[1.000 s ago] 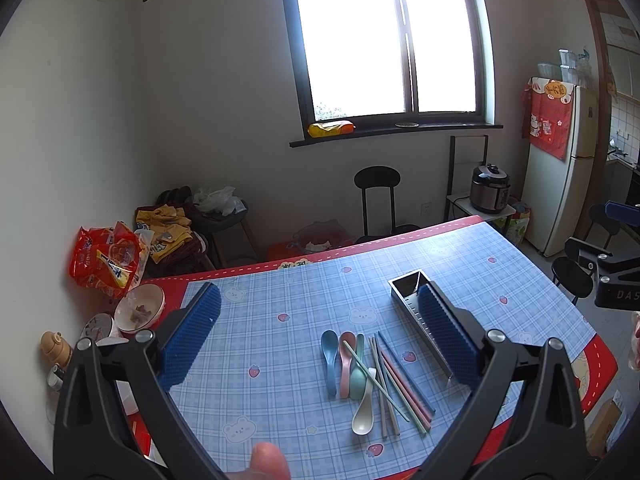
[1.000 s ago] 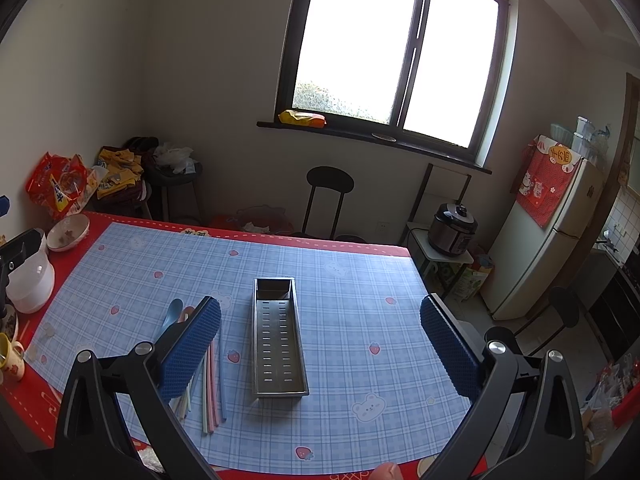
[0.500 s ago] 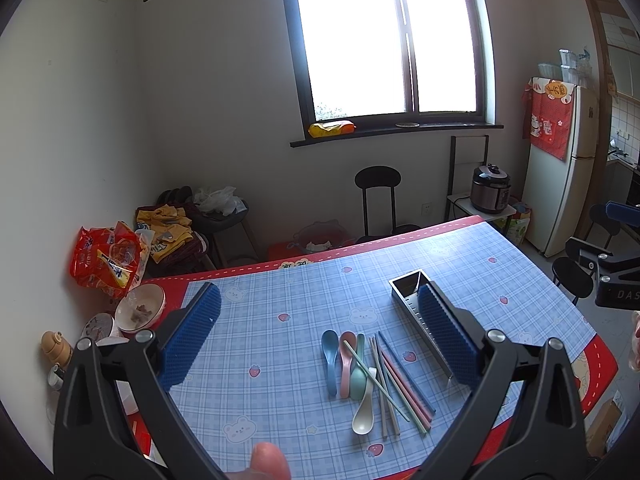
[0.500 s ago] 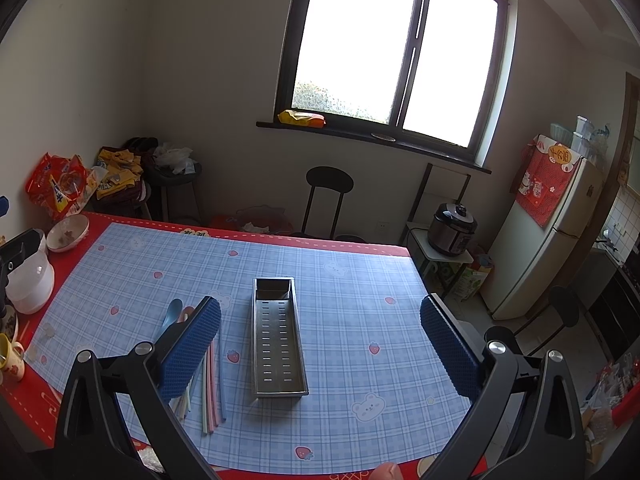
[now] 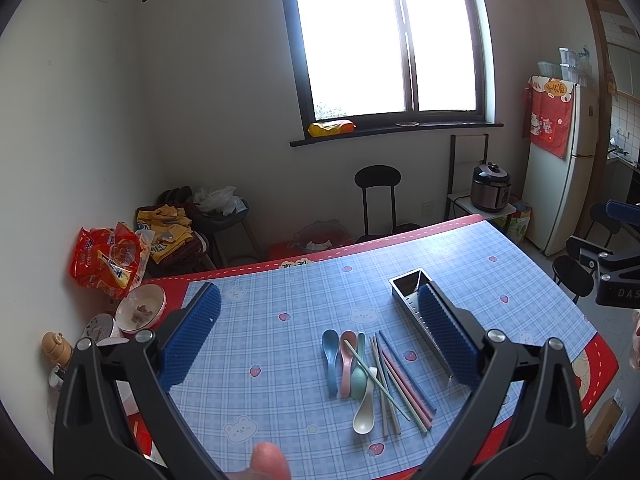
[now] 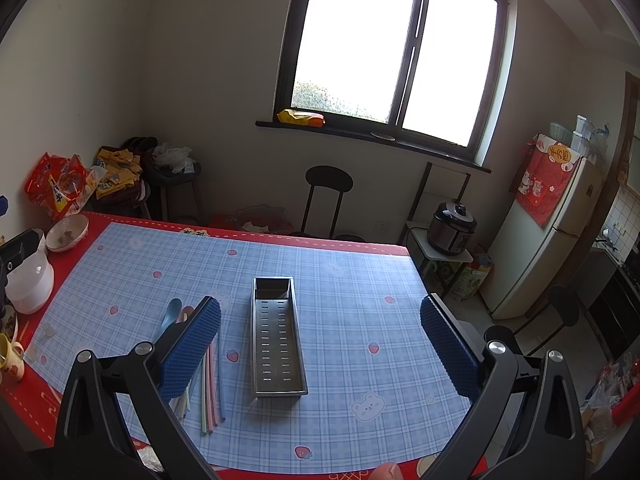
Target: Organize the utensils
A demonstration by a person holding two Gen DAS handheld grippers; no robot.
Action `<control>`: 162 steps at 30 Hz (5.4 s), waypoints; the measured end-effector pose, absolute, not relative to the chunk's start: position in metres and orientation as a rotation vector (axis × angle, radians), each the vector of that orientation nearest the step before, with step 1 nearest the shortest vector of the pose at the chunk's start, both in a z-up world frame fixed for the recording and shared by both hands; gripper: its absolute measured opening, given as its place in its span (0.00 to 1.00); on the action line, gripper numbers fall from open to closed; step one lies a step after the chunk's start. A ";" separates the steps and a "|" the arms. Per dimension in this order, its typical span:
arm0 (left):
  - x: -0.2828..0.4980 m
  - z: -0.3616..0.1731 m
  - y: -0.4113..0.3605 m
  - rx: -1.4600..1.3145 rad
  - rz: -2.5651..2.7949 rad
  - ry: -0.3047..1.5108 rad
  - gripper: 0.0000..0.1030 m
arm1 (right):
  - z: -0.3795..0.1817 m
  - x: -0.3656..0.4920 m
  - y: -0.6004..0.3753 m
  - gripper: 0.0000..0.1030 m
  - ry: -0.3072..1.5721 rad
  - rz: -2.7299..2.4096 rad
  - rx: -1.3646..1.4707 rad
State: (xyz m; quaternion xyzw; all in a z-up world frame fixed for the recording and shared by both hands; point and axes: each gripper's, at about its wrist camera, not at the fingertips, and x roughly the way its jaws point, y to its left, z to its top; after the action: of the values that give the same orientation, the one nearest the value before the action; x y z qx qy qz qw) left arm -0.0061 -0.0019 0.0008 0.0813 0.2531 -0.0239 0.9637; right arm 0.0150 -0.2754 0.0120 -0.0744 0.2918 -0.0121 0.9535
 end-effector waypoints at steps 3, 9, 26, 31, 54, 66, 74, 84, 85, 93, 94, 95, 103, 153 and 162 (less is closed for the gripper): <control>-0.007 0.001 -0.002 0.165 -0.047 0.512 0.95 | 0.013 0.014 -0.276 0.95 0.594 -0.026 -0.151; -0.007 0.000 0.001 0.164 -0.047 0.512 0.95 | 0.010 0.017 -0.275 0.95 0.594 -0.026 -0.151; 0.006 -0.023 0.007 0.111 -0.082 0.533 0.95 | -0.016 0.028 -0.294 0.95 0.648 0.040 -0.059; 0.017 -0.054 0.005 0.071 -0.049 0.595 0.95 | -0.058 0.044 -0.304 0.95 0.711 0.090 -0.009; 0.034 -0.168 0.014 0.064 0.097 0.900 0.76 | -0.197 0.100 -0.290 0.94 1.007 0.400 -0.016; 0.078 -0.240 0.026 0.023 -0.195 0.989 0.37 | -0.236 0.111 -0.231 0.45 1.132 0.436 -0.029; 0.101 -0.275 0.050 -0.056 -0.259 1.037 0.32 | -0.258 0.137 -0.177 0.33 1.159 0.522 -0.065; 0.111 -0.303 0.063 -0.115 -0.304 1.094 0.31 | -0.294 0.160 -0.125 0.20 1.251 0.585 -0.077; 0.111 -0.304 0.064 -0.120 -0.305 1.099 0.31 | -0.296 0.160 -0.122 0.20 1.256 0.586 -0.080; 0.110 -0.310 0.068 -0.149 -0.314 1.123 0.31 | -0.303 0.168 -0.118 0.10 1.263 0.584 -0.047; 0.111 -0.311 0.067 -0.150 -0.318 1.126 0.31 | -0.303 0.167 -0.117 0.08 1.262 0.579 -0.060; 0.111 -0.311 0.066 -0.151 -0.324 1.129 0.31 | -0.303 0.167 -0.117 0.07 1.263 0.573 -0.069; 0.116 -0.324 0.045 -0.155 -0.397 1.176 0.31 | -0.304 0.156 -0.140 0.06 1.264 0.534 0.009; 0.134 -0.347 -0.007 -0.146 -0.415 1.231 0.10 | -0.325 0.130 -0.202 0.06 1.330 0.429 0.181; 0.112 -0.337 -0.002 -0.155 -0.361 1.181 0.10 | -0.312 0.123 -0.210 0.06 1.273 0.460 0.211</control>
State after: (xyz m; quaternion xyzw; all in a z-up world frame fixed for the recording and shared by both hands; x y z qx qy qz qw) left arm 0.1120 -0.0022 -0.3372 -0.0725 0.5533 -0.1692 0.8124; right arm 0.1233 -0.2102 -0.3120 0.0972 0.5880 0.2123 0.7744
